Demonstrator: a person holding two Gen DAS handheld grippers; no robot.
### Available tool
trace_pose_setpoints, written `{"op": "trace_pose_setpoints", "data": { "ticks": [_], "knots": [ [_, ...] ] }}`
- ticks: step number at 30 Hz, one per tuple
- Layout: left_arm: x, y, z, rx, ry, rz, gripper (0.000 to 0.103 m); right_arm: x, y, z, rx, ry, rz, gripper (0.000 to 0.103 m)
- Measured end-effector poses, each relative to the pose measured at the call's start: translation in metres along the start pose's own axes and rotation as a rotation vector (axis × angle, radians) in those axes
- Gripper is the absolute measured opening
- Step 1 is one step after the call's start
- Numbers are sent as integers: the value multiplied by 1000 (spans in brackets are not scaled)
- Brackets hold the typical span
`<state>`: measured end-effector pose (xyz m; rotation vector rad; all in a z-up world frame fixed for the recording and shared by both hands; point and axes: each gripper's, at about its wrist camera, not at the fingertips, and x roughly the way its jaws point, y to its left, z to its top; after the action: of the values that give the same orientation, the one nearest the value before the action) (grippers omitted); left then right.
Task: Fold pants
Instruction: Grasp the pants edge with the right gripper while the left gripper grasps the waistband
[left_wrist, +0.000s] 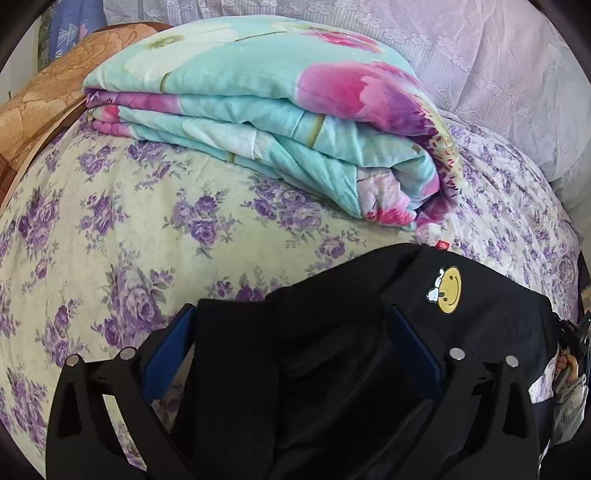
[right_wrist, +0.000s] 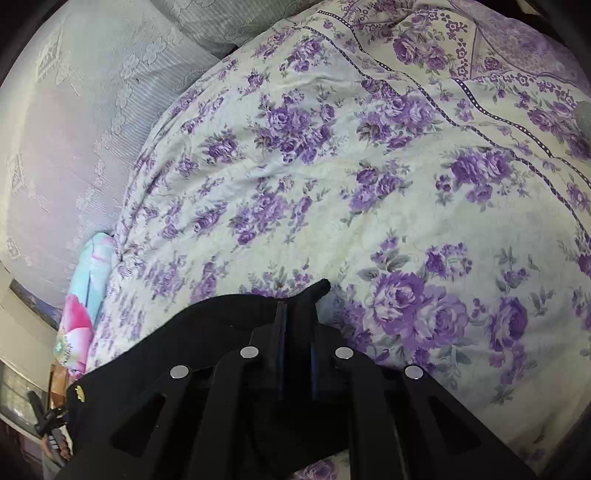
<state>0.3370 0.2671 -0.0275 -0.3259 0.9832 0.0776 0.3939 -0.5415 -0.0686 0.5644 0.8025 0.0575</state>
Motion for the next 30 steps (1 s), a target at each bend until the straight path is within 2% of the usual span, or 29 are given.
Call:
{"op": "trace_pose_setpoints", "data": {
  "ticks": [4,10,12,14,18,19,21,22,23,24,25,26,30],
  "knots": [
    [-4,-4,8,25,-11,15,98,2,-6,1,21,0,19,9],
    [10,5,20,-20,26,-21,97,3,-9,0,39,0,35,8],
    [14,8,21,-41,42,-32,81,2,-9,-1,39,-1,35,8],
    [16,12,20,-52,55,-36,51,2,-9,-1,40,-1,35,8],
    [12,14,15,-59,40,-57,23,2,-9,-2,39,-1,32,8],
    [9,16,15,-65,32,-63,10,2,-9,-2,37,-1,30,8],
    [2,23,16,-92,15,-81,10,2,-9,-2,37,-2,31,8],
    [0,27,17,-102,15,-82,16,2,-10,-2,38,-2,33,8],
    [-2,30,17,-107,20,-92,41,2,-9,-2,38,-1,32,8],
    [-4,34,18,-116,25,-108,59,2,-9,-2,39,-1,33,8],
    [-8,38,17,-125,15,-114,85,2,-9,-2,41,-1,36,8],
    [-12,41,16,-131,1,-114,87,2,-9,-1,43,-1,38,8],
    [-16,47,13,-112,20,-128,87,1,-10,-2,52,-1,46,8]
  ]
}}
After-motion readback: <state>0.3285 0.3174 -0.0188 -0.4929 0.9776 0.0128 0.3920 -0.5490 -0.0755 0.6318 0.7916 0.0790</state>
